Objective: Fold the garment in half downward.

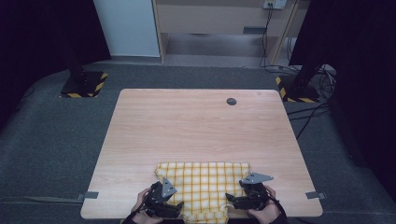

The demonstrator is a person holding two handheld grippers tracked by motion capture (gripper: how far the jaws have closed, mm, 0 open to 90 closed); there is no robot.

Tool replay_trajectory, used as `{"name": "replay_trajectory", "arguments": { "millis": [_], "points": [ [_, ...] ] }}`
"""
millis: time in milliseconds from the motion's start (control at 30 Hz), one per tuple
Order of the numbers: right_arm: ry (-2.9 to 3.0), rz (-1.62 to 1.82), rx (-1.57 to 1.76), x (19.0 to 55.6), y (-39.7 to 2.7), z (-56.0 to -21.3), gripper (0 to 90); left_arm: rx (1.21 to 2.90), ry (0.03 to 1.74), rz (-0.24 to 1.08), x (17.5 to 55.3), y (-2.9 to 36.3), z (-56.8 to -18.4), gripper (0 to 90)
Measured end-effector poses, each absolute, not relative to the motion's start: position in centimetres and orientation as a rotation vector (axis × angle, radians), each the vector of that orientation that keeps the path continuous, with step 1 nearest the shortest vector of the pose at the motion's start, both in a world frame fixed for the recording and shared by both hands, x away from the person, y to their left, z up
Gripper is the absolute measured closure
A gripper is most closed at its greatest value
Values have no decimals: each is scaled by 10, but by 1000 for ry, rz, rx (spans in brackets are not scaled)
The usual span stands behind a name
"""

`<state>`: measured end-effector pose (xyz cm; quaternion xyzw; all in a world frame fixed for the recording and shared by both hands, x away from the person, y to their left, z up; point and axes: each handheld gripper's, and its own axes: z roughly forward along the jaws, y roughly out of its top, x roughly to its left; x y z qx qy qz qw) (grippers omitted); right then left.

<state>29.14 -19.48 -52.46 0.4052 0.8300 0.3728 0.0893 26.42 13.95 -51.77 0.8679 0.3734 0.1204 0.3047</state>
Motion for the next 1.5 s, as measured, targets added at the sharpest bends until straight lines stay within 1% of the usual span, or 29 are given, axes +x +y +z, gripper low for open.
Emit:
{"name": "replay_trajectory", "arguments": {
  "millis": [33, 100, 167, 233, 333, 433, 600, 700, 800, 933, 1000, 1100, 1233, 1333, 1400, 1500],
  "points": [
    [2459, 1104, 1209, 292, -197, -525, 218, 2296, 992, 319, 266, 142, -517, 213],
    [2442, 1112, 1191, 295, -201, -526, 228, 2294, 998, 336, 269, 146, -518, 214],
    [2435, 1117, 1184, 297, -203, -527, 232, 2281, 1002, 312, 273, 150, -517, 215],
    [2449, 1106, 1197, 299, -204, -524, 212, 2274, 1012, 311, 276, 152, -514, 216],
    [2392, 1160, 1186, 304, -205, -511, 204, 2206, 1036, 314, 287, 157, -504, 198],
    [2354, 1153, 1166, 317, -200, -504, 194, 2132, 1071, 273, 306, 158, -500, 188],
    [2344, 1060, 1204, 342, -192, -517, 207, 2108, 1166, 282, 330, 159, -514, 191],
    [2329, 1030, 1212, 347, -193, -527, 228, 2098, 1181, 297, 334, 162, -518, 218],
    [2283, 1013, 1205, 350, -194, -528, 229, 2107, 1173, 327, 338, 162, -518, 250],
    [2280, 1007, 1208, 357, -193, -527, 209, 2111, 1196, 342, 347, 159, -516, 242],
    [2267, 993, 1197, 354, -192, -521, 206, 2119, 1190, 350, 344, 157, -513, 222],
    [2252, 1007, 1186, 342, -195, -515, 205, 2125, 1151, 384, 330, 156, -511, 221],
    [2294, 981, 1167, 331, -195, -522, 197, 2166, 1141, 463, 321, 156, -517, 215],
    [2315, 960, 1181, 333, -197, -528, 194, 2185, 1160, 506, 323, 159, -522, 206],
    [2313, 968, 1186, 334, -198, -531, 190, 2172, 1175, 525, 324, 162, -524, 188],
    [2291, 977, 1194, 338, -202, -532, 183, 2166, 1189, 559, 325, 165, -523, 188]
  ]
}}
